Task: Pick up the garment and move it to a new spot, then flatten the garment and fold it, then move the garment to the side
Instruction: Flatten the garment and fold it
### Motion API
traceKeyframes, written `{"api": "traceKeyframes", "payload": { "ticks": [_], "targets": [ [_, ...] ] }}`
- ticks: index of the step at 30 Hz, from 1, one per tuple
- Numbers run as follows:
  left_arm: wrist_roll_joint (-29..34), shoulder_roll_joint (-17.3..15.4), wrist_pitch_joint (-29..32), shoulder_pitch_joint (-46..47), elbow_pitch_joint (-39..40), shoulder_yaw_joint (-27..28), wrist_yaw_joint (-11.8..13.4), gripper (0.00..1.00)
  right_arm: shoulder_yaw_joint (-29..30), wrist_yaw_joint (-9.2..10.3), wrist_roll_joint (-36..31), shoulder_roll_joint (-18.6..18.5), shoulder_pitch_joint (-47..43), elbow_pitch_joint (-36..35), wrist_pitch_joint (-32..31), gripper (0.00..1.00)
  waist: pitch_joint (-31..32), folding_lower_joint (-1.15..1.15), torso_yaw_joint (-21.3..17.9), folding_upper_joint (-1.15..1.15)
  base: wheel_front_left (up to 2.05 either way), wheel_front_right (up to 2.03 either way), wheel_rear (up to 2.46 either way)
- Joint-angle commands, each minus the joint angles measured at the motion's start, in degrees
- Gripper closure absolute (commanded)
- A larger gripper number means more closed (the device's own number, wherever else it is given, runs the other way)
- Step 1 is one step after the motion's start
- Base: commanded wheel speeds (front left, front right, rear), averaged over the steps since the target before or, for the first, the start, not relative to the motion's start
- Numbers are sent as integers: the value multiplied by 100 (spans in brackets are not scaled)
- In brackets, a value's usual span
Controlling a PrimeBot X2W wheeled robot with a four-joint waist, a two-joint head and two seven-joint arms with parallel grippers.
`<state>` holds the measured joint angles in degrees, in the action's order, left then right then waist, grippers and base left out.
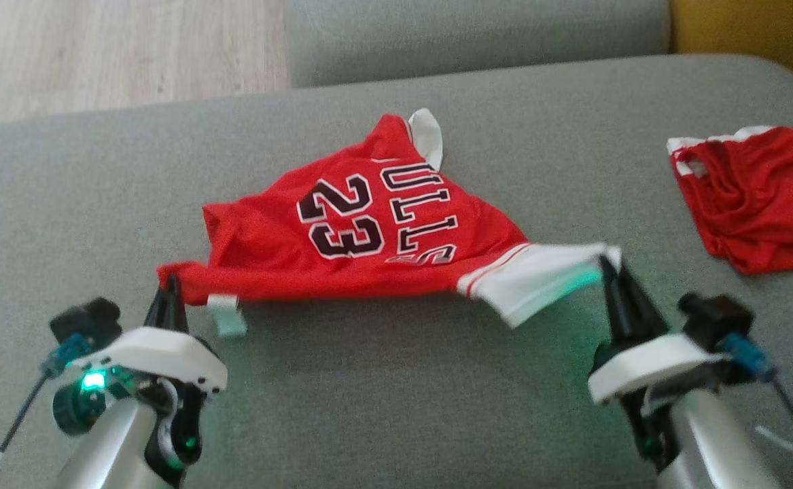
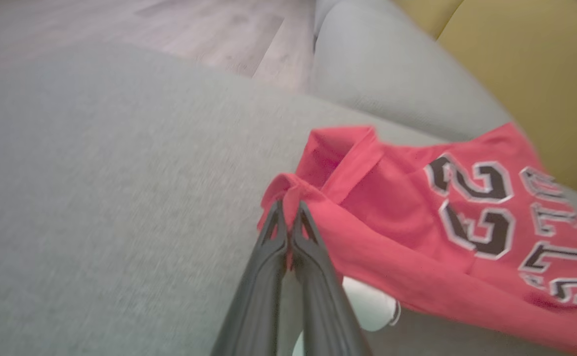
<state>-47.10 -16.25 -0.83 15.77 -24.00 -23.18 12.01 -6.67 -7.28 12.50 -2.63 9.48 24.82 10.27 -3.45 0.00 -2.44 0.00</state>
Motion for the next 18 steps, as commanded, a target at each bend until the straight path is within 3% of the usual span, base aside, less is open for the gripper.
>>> {"api": "traceKeyframes", "payload": {
  "ticks": [1,7,18],
  "targets": [
    [-73,-253,-18,97,598,319,-26,100,4,-21,69,-25,314,-527,81,100,218,0,3,0,0,0,0],
    [-203,-482,141,-1,1974,504,44,100,307,-21,268,-25,384,-1774,-191,100,518,0,-23,0,0,0,0],
    [-588,-932,965,581,4690,1095,563,100,930,-21,190,-25,1101,-4650,-1321,100,760,0,-163,0,0,0,0]
  ]
}}
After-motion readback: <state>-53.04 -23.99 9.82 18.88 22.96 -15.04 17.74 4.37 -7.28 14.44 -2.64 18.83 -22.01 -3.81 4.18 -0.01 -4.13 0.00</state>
